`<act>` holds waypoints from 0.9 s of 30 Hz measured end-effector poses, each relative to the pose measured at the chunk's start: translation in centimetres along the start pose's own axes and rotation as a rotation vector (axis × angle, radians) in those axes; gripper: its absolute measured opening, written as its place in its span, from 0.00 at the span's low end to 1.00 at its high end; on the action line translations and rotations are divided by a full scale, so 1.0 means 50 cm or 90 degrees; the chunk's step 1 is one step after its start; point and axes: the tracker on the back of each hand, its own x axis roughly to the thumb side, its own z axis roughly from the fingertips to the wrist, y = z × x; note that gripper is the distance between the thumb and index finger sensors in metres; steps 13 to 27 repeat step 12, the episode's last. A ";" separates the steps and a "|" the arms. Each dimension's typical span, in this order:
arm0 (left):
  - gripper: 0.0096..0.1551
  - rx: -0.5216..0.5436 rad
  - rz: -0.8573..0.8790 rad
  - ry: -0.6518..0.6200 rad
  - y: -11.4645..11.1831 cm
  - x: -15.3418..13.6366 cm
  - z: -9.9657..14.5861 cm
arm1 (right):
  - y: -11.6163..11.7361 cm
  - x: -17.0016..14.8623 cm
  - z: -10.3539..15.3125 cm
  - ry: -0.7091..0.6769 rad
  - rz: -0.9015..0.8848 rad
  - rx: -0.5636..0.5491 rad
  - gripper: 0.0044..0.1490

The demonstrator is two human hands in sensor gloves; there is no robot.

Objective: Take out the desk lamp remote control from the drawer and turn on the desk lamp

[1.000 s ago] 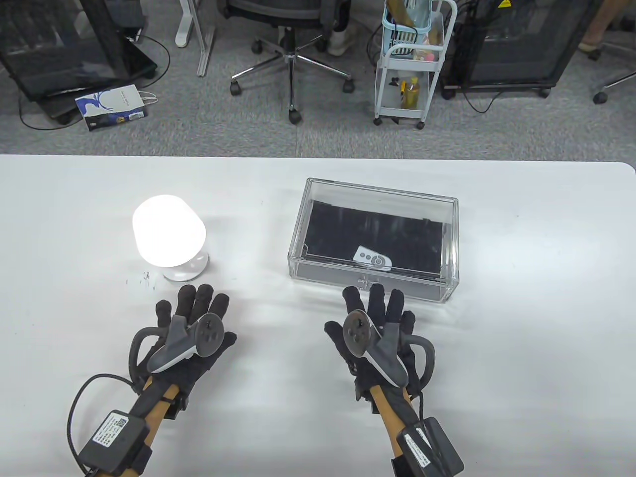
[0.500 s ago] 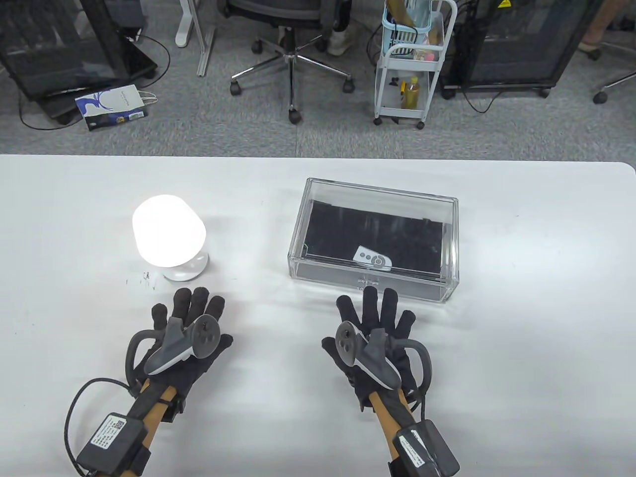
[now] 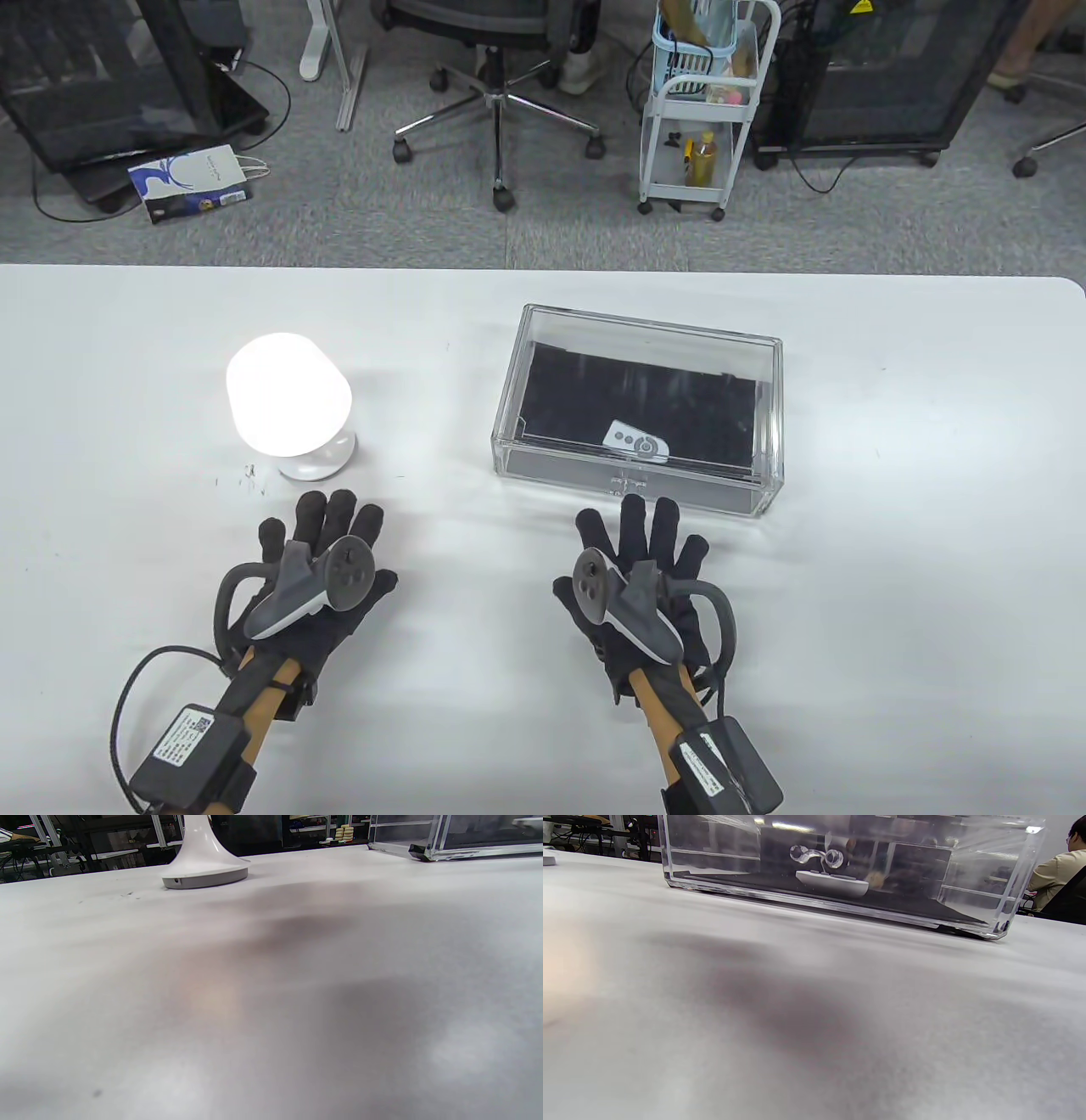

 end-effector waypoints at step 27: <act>0.45 -0.002 -0.005 -0.001 -0.002 0.001 -0.001 | -0.001 -0.001 0.001 -0.002 0.003 0.014 0.54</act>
